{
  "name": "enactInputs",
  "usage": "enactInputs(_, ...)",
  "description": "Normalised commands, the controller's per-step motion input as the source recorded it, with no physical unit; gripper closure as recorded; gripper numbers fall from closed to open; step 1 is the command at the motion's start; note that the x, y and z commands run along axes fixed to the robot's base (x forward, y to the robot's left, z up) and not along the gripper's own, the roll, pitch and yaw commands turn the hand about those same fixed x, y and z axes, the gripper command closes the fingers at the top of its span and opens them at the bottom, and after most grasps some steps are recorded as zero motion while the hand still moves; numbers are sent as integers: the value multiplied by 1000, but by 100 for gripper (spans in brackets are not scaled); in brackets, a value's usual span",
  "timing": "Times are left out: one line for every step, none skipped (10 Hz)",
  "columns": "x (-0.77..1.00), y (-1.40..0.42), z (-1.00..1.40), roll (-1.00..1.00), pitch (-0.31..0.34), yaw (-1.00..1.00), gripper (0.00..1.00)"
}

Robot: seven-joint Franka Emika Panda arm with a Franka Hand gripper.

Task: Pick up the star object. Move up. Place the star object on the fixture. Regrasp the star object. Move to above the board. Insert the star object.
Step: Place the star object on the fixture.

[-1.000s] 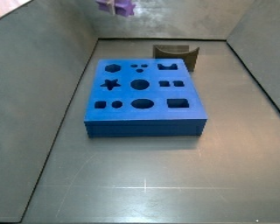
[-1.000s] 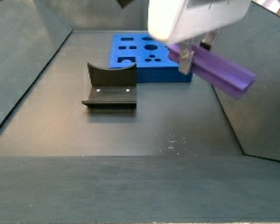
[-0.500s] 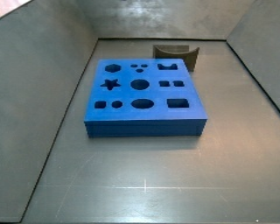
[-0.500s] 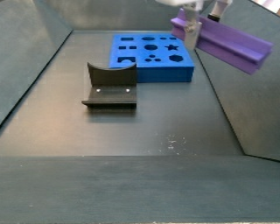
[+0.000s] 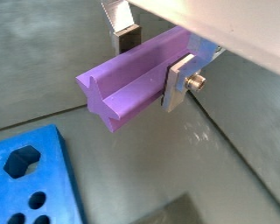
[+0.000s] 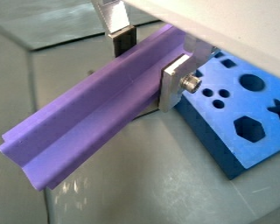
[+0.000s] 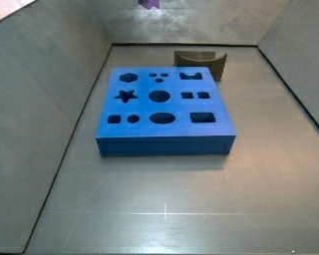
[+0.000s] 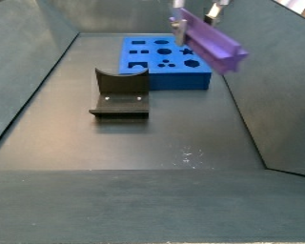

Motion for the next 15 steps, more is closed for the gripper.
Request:
enactInputs(1000, -186, -63, -111, 125, -1000, 100)
enactInputs(1000, -154, -56, -143, 154, -1000, 100)
enactInputs(1000, -133, -49, -172, 179, -1000, 100)
enactInputs(1000, -96, -33, -195, 193, -663, 100)
enactInputs(1000, -75, -30, -196, 184, -460, 100)
enactInputs(1000, -51, -26, -185, 165, -304, 100)
enactInputs(1000, -30, -17, -170, 155, -172, 100)
enactInputs(1000, -20, -12, -157, 146, -117, 100)
enactInputs(989, -12, -16, -149, 142, -92, 100)
enactInputs(1000, -297, 194, -1000, -78, -6, 100)
enactInputs(1000, -290, 202, -1000, -74, -6, 100)
enactInputs(1000, -175, 132, -1000, -54, -8, 100)
enactInputs(1000, -138, 93, -1000, -43, -10, 100)
enactInputs(907, -56, 49, -1000, -16, -14, 100)
enactInputs(844, -8, 14, -1000, 2, -18, 100)
